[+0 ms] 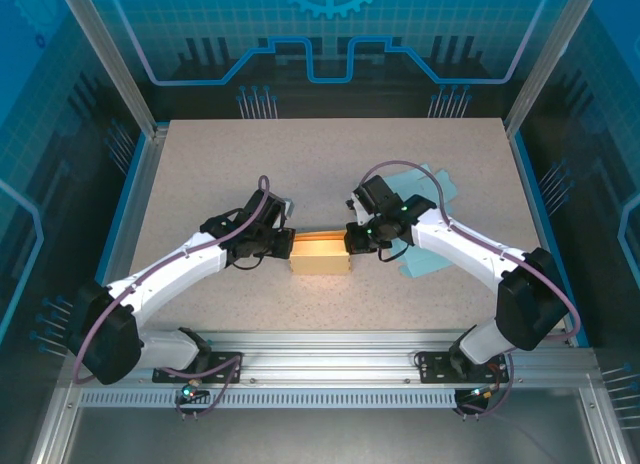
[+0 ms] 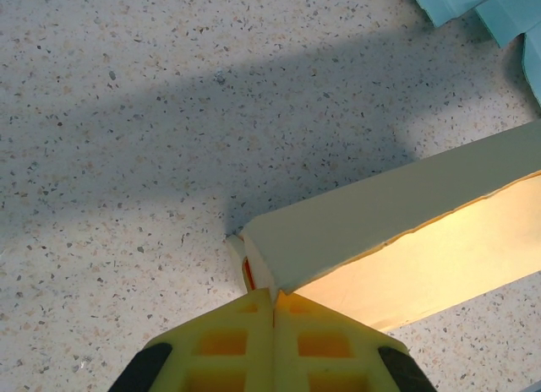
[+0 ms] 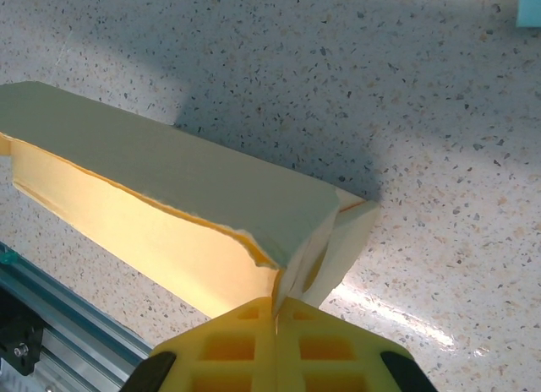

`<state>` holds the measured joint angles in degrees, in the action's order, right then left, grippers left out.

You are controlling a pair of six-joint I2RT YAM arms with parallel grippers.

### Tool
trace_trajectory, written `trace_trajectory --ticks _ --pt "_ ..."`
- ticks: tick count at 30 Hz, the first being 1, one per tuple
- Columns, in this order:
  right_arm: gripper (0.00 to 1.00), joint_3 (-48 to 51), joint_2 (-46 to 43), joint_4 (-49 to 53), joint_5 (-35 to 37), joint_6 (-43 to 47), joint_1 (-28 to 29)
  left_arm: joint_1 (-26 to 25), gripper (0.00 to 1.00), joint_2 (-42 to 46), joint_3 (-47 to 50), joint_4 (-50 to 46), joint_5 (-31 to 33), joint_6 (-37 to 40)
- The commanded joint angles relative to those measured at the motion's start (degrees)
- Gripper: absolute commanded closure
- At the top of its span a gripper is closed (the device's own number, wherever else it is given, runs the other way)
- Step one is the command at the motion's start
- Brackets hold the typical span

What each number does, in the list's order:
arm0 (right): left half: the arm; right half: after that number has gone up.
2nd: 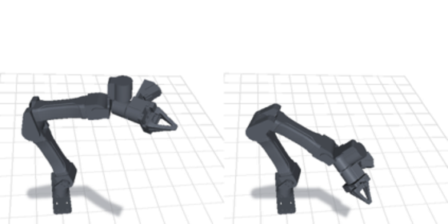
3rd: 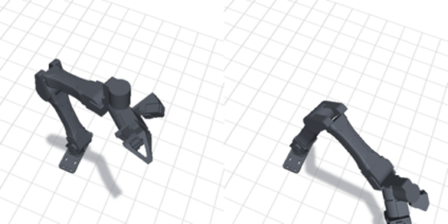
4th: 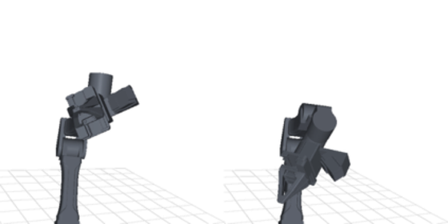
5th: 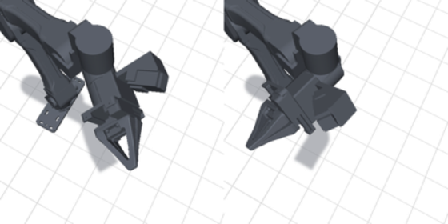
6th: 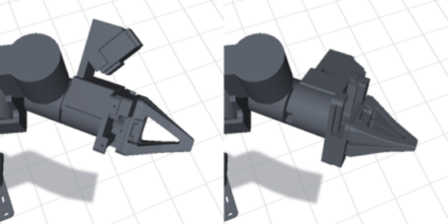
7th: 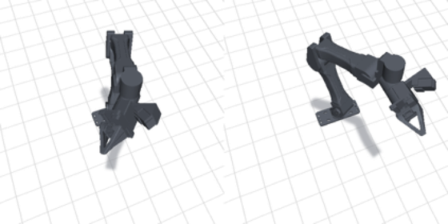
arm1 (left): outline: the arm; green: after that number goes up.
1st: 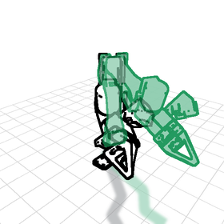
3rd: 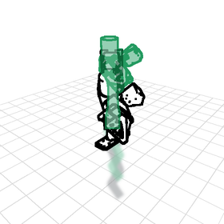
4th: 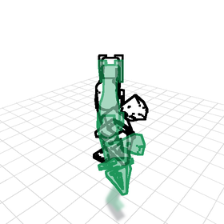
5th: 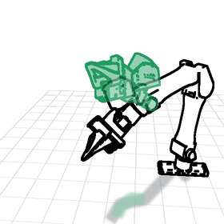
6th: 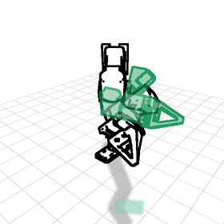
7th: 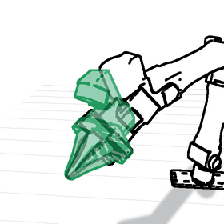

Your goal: Fold the paper box

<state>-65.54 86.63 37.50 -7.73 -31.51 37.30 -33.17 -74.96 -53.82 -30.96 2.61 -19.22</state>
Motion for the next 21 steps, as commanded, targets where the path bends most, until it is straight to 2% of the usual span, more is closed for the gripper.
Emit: trace_trajectory --ticks 1,14,21 --pt "1.00 0.7 -0.1 -3.6 -2.8 0.6 0.5 -1.3 1.00 -1.2 0.5 0.2 -4.0 -0.2" --pt "1.00 1.2 1.3 -1.2 9.1 2.6 5.7 -1.7 1.00 0.8 4.8 2.0 -3.9 -2.8" --pt "1.00 2.2 1.5 -1.4 11.6 2.5 6.6 -1.7 1.00 2.1 6.7 2.1 -3.4 -3.1"
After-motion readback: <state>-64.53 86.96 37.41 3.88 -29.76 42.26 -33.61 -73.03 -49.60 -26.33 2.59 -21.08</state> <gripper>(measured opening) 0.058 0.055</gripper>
